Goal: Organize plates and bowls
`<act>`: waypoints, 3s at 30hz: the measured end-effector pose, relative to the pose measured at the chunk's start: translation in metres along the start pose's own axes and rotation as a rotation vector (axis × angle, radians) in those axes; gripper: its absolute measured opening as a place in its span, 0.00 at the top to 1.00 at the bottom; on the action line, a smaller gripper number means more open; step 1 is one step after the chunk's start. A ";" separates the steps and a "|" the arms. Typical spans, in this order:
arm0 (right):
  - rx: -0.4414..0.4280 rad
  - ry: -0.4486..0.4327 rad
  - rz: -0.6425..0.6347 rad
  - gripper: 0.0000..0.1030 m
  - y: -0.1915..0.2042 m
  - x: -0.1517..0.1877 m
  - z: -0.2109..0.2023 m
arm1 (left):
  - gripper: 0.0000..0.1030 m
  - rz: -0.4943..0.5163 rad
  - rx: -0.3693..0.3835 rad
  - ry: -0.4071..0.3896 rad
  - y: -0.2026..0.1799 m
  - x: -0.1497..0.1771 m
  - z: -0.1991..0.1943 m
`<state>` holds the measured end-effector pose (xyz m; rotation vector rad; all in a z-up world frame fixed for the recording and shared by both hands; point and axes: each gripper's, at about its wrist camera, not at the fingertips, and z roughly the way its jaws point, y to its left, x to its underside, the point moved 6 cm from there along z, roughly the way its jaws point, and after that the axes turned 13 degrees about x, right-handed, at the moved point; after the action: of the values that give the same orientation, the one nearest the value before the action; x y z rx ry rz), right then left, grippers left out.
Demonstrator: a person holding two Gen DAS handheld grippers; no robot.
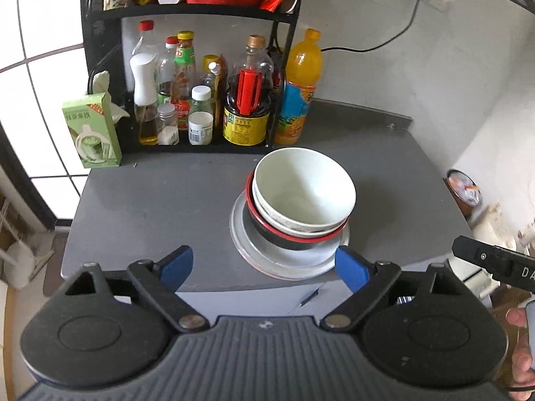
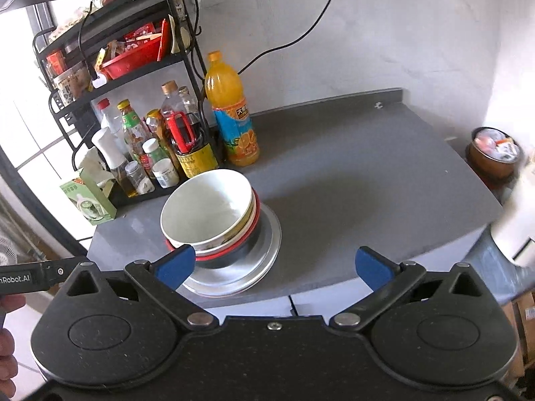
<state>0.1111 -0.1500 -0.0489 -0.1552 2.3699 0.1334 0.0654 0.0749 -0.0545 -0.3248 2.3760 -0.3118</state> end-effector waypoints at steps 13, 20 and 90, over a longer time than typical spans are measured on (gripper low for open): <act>0.112 -0.067 0.048 0.00 0.038 0.040 -0.047 | 0.12 0.140 0.062 -0.025 0.027 0.015 -0.039; 0.135 -0.071 0.040 0.00 0.044 0.060 -0.065 | 0.10 0.186 0.080 -0.026 0.037 0.026 -0.053; 0.104 -0.072 0.009 0.00 0.065 0.084 -0.083 | 0.08 0.194 0.061 -0.025 0.046 0.060 -0.073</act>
<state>-0.0157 -0.1034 -0.0442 -0.0883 2.3002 0.0197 -0.0343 0.1086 -0.0534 -0.0684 2.3463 -0.2865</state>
